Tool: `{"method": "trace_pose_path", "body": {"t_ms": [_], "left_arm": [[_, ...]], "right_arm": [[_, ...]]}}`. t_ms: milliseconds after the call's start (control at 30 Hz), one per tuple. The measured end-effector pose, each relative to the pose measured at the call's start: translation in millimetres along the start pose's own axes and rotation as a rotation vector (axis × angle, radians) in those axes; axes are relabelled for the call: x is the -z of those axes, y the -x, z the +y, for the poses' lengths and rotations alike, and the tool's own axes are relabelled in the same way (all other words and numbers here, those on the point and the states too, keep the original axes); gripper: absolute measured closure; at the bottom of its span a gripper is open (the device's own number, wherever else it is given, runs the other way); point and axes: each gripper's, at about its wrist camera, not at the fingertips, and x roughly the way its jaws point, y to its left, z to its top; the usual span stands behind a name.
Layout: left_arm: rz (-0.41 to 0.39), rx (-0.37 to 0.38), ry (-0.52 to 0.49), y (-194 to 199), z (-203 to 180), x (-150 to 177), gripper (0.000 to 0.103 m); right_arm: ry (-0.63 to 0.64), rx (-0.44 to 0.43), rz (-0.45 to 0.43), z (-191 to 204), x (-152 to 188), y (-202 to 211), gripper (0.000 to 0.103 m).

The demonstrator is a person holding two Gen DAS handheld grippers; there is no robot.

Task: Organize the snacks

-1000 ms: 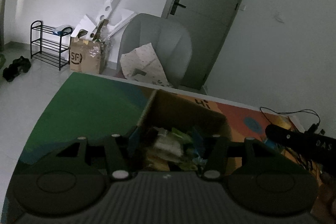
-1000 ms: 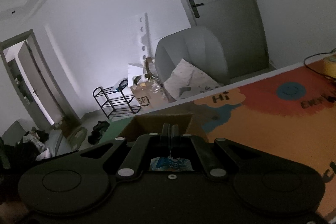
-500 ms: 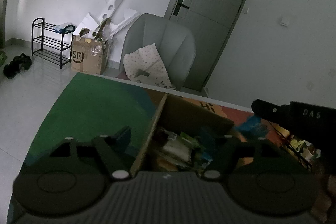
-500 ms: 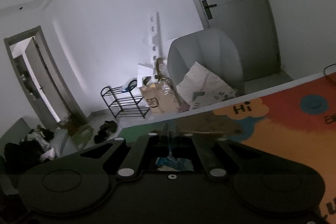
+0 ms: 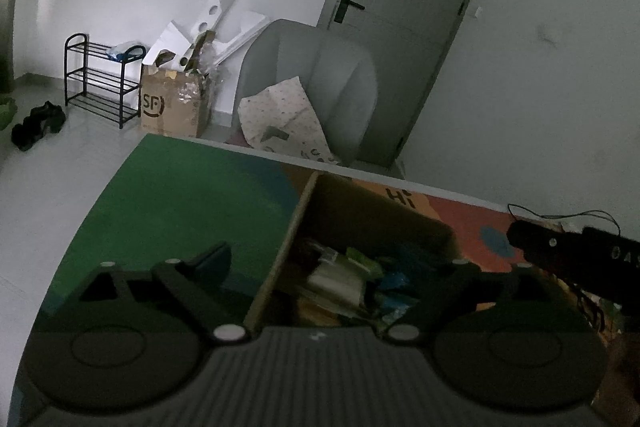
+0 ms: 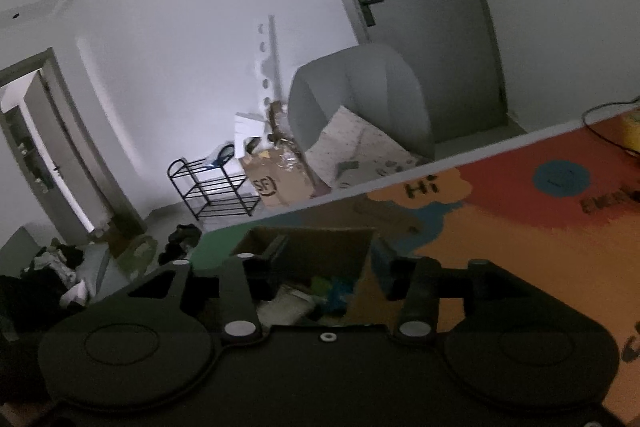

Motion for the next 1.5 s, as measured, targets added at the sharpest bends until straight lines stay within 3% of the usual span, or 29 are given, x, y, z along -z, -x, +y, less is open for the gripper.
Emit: {"method": "trace_pose_path", "body": {"t_ms": [233,667,967,1500], "left_arm": [[0.017,-0.005,-0.037,2,-13,6,0.007],[0.063,0.013,-0.125,17,-39,23,0.006],[0.091,0.029,-0.185,36,-53,32,0.005],[0.103,0.041,-0.251,79,-66,48,0.000]], "right_arm": [[-0.021,0.022,0.016,-15,8,15,0.039],[-0.042,0.039,0.018,-29,22,43,0.024],[-0.031,0.056,-0.007,-30,29,70,0.001],[-0.019,0.078,-0.012,-28,43,116,0.000]]}}
